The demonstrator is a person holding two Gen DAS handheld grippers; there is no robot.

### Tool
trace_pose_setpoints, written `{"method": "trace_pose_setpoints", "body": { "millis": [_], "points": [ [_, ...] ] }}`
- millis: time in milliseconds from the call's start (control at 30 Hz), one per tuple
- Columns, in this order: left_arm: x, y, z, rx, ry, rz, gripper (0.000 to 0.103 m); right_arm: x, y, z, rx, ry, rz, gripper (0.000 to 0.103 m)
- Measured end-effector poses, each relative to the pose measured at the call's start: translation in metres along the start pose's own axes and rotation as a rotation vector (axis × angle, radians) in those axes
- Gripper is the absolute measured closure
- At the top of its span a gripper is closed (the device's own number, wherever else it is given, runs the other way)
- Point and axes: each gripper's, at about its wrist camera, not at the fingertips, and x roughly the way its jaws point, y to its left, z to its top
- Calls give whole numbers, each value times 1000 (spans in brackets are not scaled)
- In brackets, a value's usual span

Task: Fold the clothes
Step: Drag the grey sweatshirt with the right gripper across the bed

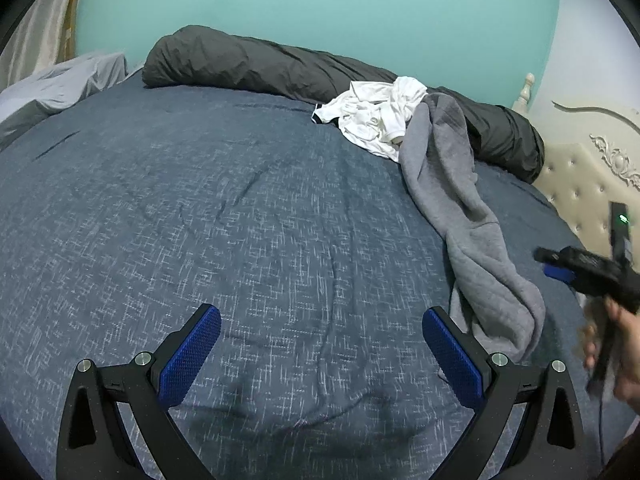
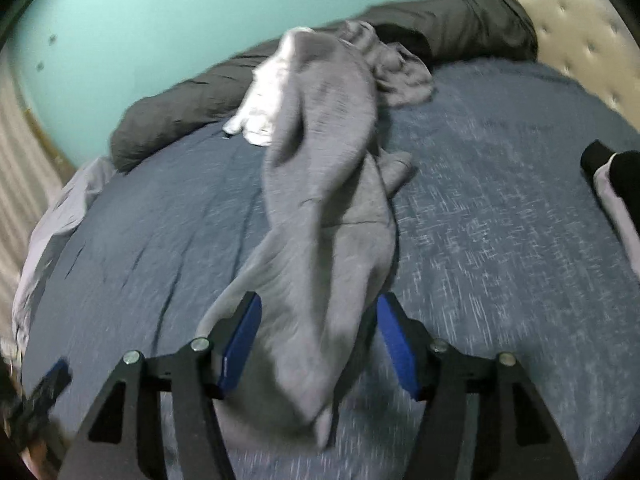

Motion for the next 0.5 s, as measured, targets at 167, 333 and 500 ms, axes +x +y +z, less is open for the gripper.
{"method": "trace_pose_setpoints", "body": {
  "millis": [167,333,500],
  "points": [
    [11,-2,-1,6,15,4,0,40,-4,28,38,-14,-20,41],
    [20,1,-2,5,29,15,0,72,4,44,23,-6,-2,41],
    [24,3,-4,0,38,18,0,90,12,47,-18,8,2,87]
  ]
}}
